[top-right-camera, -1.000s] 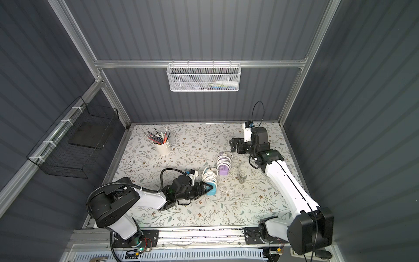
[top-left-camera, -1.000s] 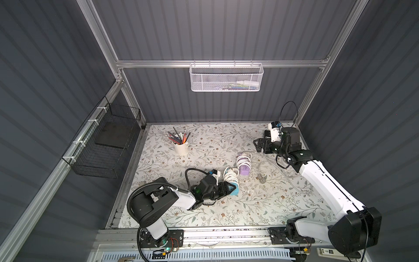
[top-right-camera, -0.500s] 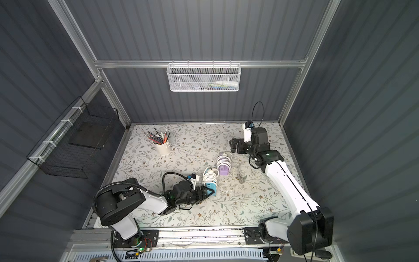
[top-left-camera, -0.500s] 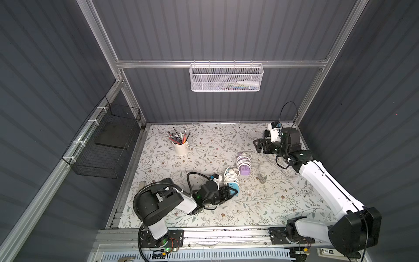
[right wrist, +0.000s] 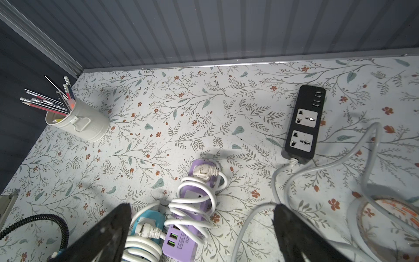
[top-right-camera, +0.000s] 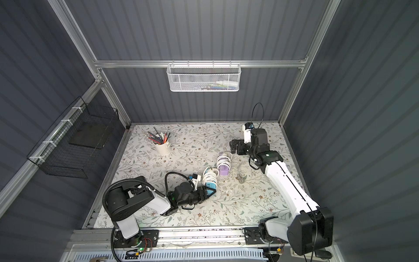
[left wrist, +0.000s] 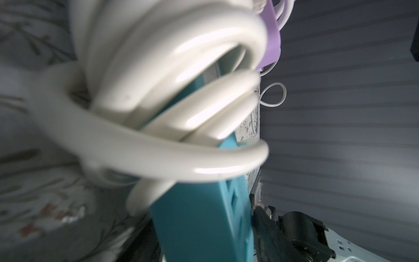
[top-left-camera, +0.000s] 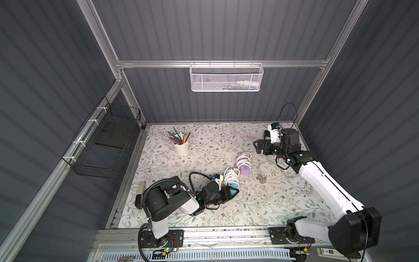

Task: Unwrap the cord wrapped around the power strip
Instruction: Pick up the power strip from the center of the board.

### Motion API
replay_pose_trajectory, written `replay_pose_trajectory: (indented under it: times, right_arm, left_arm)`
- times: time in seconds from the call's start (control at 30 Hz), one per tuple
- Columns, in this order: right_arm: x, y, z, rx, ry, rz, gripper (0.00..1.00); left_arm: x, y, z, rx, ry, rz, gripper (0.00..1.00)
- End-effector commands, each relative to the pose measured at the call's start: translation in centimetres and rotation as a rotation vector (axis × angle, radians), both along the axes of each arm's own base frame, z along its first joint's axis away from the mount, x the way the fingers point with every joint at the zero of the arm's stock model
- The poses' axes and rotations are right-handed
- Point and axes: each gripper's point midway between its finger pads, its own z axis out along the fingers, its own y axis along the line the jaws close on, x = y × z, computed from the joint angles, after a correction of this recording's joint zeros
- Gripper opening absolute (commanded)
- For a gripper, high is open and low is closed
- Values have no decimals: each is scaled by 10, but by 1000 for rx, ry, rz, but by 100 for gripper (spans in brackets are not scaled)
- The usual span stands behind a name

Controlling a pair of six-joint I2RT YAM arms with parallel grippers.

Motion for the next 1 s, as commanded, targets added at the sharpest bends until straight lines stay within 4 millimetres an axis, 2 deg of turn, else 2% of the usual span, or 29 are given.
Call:
replay_pose_trajectory:
  times: [0.0, 0.17, 0.5, 0.6, 0.67, 0.7, 0.87, 0.97]
  right_arm:
    - [-4, 1, 2, 13, -8, 6, 99]
    - [-4, 2, 1, 13, -4, 9, 99]
    - [-4, 7, 1, 19, -2, 21, 99]
    - [-5, 8, -1, 15, 1, 24, 99]
    - [-6, 8, -1, 13, 2, 27, 99]
    - [-7, 8, -2, 12, 5, 28, 99]
    - [-12, 10, 2, 8, -9, 41, 99]
    - [-16, 10, 4, 6, -23, 48, 99]
  left_arm:
    - [9, -3, 8, -26, -34, 34, 59]
    - [10, -2, 10, -24, -44, 42, 58]
    - [13, -5, 9, -24, -50, 42, 42]
    - [14, -5, 8, -18, -55, 39, 29]
    - [14, -6, 8, -11, -60, 32, 13]
    - [14, -7, 8, -2, -65, 28, 1]
    - [18, -7, 15, 78, -111, -4, 0]
    - [23, -5, 26, 171, -156, -36, 0]
